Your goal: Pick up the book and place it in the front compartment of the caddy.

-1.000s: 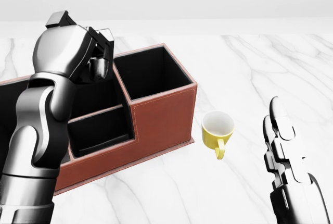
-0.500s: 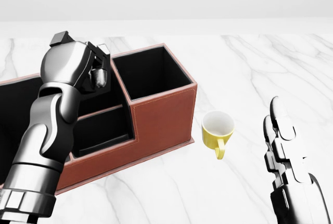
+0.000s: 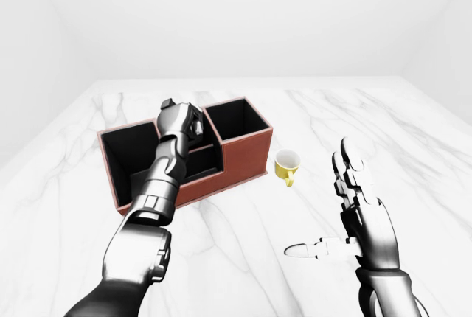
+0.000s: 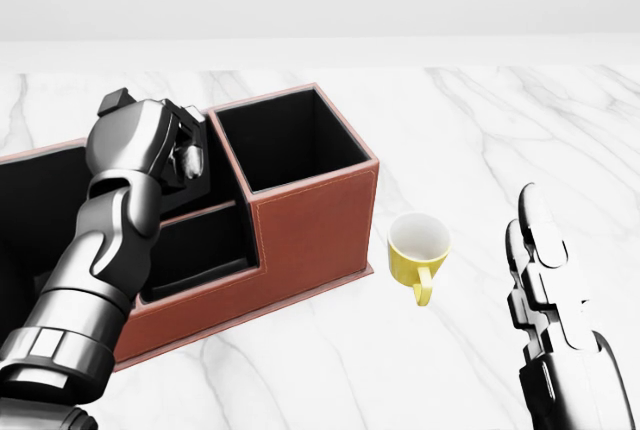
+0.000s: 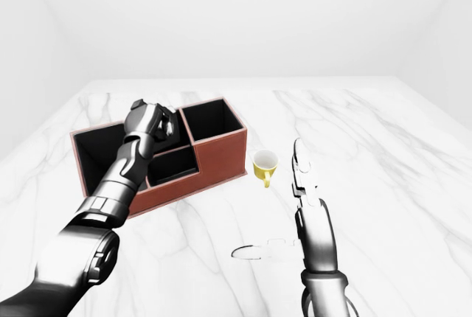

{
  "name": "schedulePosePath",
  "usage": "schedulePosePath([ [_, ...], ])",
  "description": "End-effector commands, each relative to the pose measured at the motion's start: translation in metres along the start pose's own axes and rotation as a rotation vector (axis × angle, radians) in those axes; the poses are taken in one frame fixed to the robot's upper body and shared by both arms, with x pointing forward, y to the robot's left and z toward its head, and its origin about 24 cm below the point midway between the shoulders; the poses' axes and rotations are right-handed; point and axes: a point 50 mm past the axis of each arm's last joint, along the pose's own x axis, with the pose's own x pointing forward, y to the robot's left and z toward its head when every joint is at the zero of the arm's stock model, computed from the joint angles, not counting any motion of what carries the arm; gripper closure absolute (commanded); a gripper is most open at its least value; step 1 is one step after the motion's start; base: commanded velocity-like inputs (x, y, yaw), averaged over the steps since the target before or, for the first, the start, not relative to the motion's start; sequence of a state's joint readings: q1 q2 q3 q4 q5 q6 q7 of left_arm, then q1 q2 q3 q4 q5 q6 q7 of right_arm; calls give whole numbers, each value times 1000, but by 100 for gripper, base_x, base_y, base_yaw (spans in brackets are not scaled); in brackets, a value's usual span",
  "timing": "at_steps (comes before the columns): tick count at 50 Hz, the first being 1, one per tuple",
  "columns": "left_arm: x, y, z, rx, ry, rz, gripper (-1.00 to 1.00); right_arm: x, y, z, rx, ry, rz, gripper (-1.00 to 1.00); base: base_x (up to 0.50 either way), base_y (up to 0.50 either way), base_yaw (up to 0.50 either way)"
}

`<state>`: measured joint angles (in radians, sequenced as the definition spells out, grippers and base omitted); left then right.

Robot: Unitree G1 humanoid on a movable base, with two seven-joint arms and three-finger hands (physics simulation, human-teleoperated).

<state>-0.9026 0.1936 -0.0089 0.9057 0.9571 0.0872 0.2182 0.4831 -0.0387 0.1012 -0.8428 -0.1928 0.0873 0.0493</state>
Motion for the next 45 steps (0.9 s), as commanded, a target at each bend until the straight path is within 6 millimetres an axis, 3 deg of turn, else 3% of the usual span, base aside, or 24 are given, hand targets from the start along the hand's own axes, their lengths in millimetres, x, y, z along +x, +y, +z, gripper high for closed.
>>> schedulePosePath([
  [1,5,-1,3,62,3,43,100,0,0,0,0,-2,0,-100,0,0,0],
  [38,3,-11,10,128,-13,109,100,0,0,0,0,0,0,-100,0,0,0],
  [39,2,-12,10,131,-14,93,-80,0,0,0,1,1,0,-100,0,0,0],
  [40,2,-12,10,131,-15,92,-80,0,0,0,1,1,0,-100,0,0,0],
  [41,2,-10,10,133,-21,122,-100,0,0,0,1,1,0,-100,0,0,0],
  [45,3,-8,12,130,-29,130,-100,0,0,0,0,1,1,-100,0,0,0],
])
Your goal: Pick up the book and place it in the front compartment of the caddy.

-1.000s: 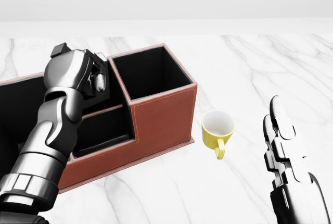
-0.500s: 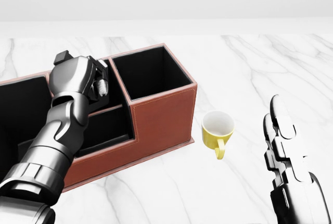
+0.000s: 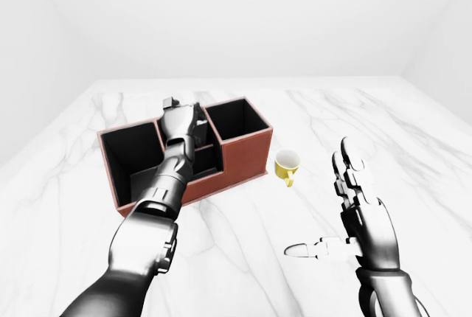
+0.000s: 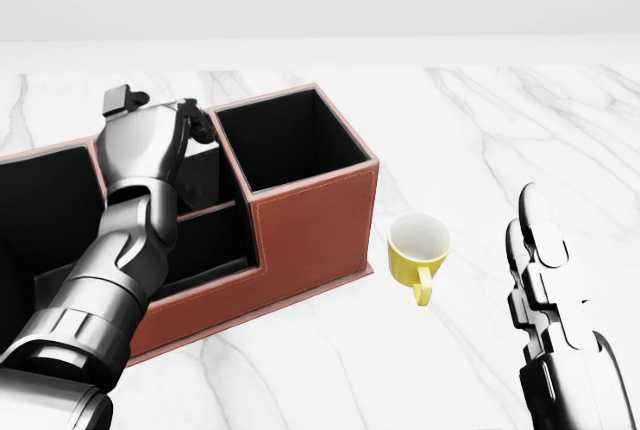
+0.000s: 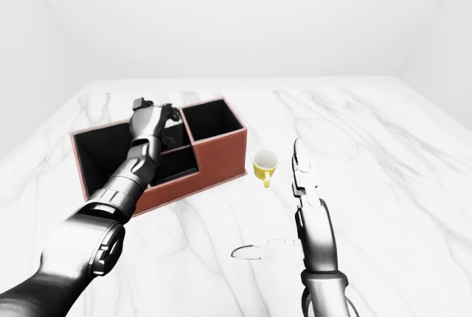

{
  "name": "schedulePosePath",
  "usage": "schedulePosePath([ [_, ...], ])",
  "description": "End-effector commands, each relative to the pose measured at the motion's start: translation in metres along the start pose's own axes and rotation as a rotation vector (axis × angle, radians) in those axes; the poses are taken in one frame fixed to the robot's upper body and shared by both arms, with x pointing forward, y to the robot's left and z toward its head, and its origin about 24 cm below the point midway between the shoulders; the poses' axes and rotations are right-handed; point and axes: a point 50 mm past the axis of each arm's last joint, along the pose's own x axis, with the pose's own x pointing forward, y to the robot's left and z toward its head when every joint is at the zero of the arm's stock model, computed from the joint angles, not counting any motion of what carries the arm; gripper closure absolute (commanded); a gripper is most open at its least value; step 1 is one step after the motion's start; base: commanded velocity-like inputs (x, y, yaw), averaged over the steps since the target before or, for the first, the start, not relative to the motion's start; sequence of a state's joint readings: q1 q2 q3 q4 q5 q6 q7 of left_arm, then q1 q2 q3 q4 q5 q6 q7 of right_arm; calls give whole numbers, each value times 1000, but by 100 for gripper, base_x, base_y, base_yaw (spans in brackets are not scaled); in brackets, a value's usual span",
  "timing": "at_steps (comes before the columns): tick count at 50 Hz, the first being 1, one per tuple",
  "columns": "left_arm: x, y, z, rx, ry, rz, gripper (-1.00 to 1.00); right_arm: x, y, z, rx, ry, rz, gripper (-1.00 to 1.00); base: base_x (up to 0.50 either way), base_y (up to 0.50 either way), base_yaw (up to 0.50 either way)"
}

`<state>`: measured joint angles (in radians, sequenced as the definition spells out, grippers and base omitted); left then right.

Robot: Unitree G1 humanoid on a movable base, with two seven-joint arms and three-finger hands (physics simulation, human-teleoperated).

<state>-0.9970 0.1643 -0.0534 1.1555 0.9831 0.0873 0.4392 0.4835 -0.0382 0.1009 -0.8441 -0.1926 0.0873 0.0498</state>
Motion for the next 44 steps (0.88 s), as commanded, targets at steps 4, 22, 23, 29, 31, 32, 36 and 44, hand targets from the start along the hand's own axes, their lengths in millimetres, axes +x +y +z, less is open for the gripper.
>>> schedulePosePath([
  [4,1,12,10,43,-71,74,-100,0,1,-1,0,2,2,-100,0,0,0],
  [22,-29,68,41,87,-275,202,-100,-1,1,-1,0,5,3,-100,0,0,0],
  [23,-30,69,41,89,-272,203,-100,-1,1,-1,0,5,3,-100,0,0,0],
  [29,-66,106,51,96,-320,295,-100,-1,1,-1,0,8,2,-100,0,0,0],
  [31,-85,124,55,107,-339,343,-100,-2,1,-1,0,10,2,-100,0,0,0],
  [32,-94,132,55,108,-341,366,-100,-1,1,-1,1,11,1,-100,0,0,0],
  [36,-103,141,55,113,-328,387,-100,-2,1,-2,1,12,2,-100,0,0,0],
  [44,-130,154,47,138,-284,397,-100,-1,1,-1,1,10,2,-100,0,0,0],
])
